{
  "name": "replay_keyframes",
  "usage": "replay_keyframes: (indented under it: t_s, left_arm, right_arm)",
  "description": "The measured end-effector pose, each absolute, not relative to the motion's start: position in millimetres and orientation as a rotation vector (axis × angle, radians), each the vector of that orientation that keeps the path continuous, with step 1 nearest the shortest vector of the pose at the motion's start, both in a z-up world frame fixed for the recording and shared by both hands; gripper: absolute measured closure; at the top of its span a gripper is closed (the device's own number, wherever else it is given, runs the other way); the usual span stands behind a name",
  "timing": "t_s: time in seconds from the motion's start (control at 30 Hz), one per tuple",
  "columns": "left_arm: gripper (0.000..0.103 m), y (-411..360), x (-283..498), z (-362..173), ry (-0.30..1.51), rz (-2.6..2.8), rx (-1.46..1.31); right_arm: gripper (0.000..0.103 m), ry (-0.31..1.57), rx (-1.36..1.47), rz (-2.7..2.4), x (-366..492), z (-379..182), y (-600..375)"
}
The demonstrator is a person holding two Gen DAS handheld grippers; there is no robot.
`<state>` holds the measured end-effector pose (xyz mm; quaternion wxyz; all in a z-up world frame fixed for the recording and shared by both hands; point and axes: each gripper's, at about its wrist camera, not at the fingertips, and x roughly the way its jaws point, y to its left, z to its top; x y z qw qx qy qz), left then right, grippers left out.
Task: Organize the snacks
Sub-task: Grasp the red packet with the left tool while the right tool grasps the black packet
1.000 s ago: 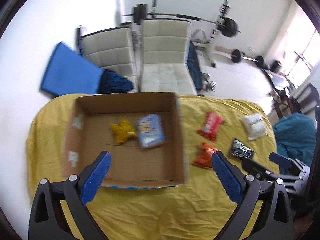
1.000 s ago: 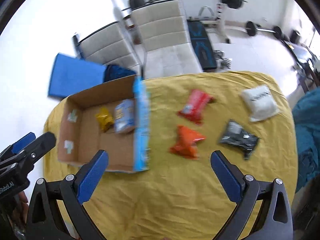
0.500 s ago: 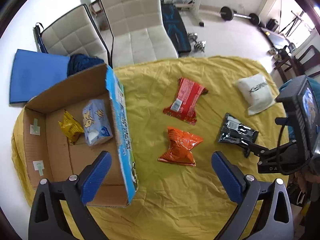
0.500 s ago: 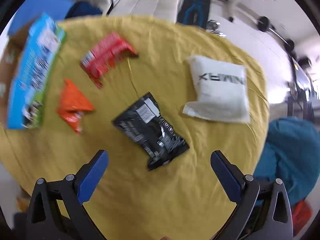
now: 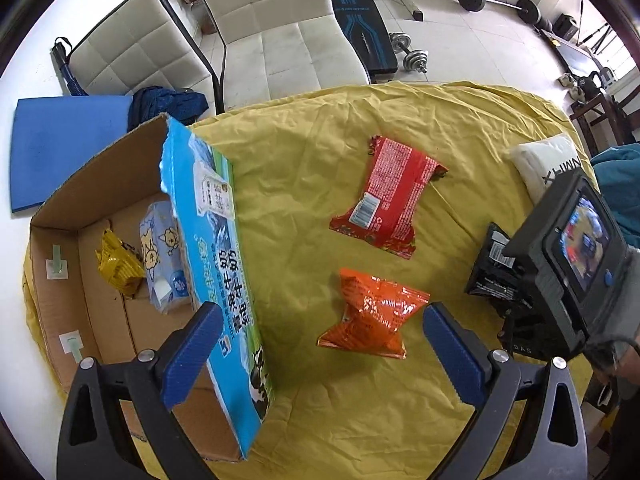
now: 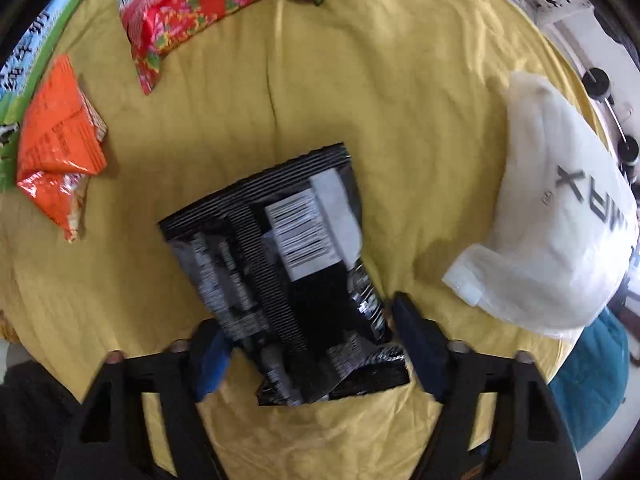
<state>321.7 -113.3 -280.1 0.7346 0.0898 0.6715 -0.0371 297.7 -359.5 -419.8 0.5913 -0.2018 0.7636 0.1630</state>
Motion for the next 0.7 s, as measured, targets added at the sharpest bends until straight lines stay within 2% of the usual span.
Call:
replay_keyframes:
  t_s: [0.27,0.5,0.67,0.7]
  left_arm:
    - [0.001,-143,352,-295,1.498,-0.127,0.244]
    - [0.001,-177,385,-339,1.599,-0.214,0.323]
    - [0.001,-187,406,-379,1.687,-0.241,0.372]
    - [0.006,-186,409,-385,1.699,-0.245,0.362]
  right_arm:
    - [0.042,1.81,-0.174,0.197,299,-403,-402]
    - [0.043,1.719,0.254,-0.056,303,-379,-457]
    - [0.042,1.701,0.381,-0.119,312,-379,-467]
    - [0.042,1.703,0.389,-0.121,313,-380,-468]
